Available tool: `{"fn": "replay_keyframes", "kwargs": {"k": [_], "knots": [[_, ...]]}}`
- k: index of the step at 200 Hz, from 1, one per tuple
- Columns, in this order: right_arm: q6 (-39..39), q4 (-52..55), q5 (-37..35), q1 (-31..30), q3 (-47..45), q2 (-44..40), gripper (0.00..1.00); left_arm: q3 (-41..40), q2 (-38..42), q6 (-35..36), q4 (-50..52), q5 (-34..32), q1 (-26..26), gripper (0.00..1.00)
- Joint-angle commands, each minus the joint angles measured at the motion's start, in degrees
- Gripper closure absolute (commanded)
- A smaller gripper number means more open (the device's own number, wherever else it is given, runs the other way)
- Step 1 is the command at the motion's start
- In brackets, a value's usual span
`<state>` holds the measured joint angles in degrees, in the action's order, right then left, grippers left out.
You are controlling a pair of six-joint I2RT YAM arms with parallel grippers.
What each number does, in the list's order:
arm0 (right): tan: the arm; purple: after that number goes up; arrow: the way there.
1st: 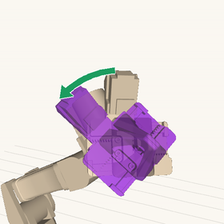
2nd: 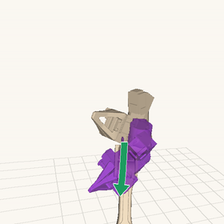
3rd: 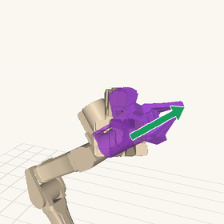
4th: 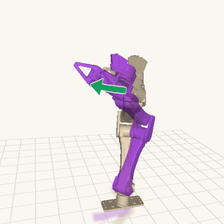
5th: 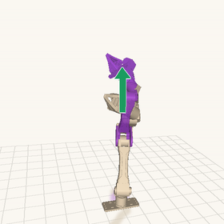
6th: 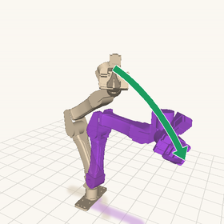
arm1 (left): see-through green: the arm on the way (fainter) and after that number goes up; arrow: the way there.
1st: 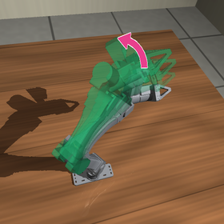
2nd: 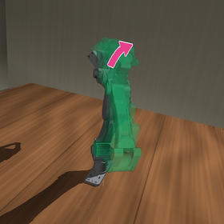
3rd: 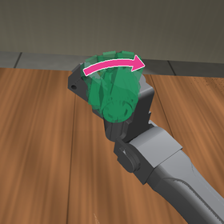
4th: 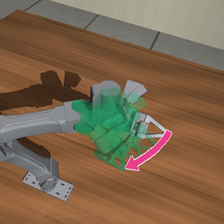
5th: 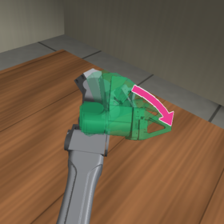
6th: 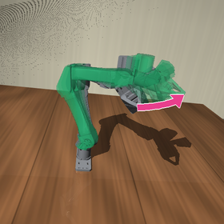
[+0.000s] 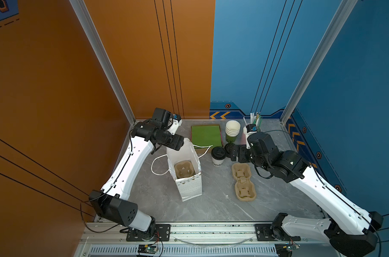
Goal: Pack a coffee takeout order
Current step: Shake the takeout bag at the center of the table.
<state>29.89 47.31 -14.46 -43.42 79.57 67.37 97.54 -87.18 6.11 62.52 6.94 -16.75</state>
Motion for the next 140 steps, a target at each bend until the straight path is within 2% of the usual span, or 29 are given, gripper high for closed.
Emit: {"fn": "replay_keyframes", "kwargs": {"k": [1, 24, 38, 59, 85, 117, 140], "knots": [[0.82, -1.26, 1.48, 0.49, -0.77, -0.62, 0.00, 1.41, -1.95, 1.86, 1.57, 1.61, 0.69, 0.41], [0.85, -1.62, 1.85, 0.75, -1.29, -0.49, 0.00, 1.93, -2.90, 1.67, 1.55, 1.94, 0.68, 0.59], [0.87, -1.74, 1.90, 0.94, -1.69, -0.41, 0.00, 2.50, -2.76, 1.81, 1.59, 1.57, 0.51, 0.75], [0.87, -2.06, 2.09, 1.17, -2.26, -0.32, 0.00, 3.38, -1.07, 1.97, 1.48, 1.12, 0.23, 0.90], [0.80, -2.81, 2.72, 1.63, -2.71, -0.16, 0.00, 4.37, 2.77, 2.22, 1.43, -0.96, -1.12, 1.00], [-0.16, -4.86, 4.53, 1.67, -3.77, -0.03, 0.00, 4.48, 8.01, 2.03, 0.67, -5.16, -3.20, 1.00], [-0.70, -7.39, 6.17, 1.67, -5.72, -0.30, 0.00, 0.56, 12.83, 2.24, -3.40, -6.54, -5.37, 1.00]]}}
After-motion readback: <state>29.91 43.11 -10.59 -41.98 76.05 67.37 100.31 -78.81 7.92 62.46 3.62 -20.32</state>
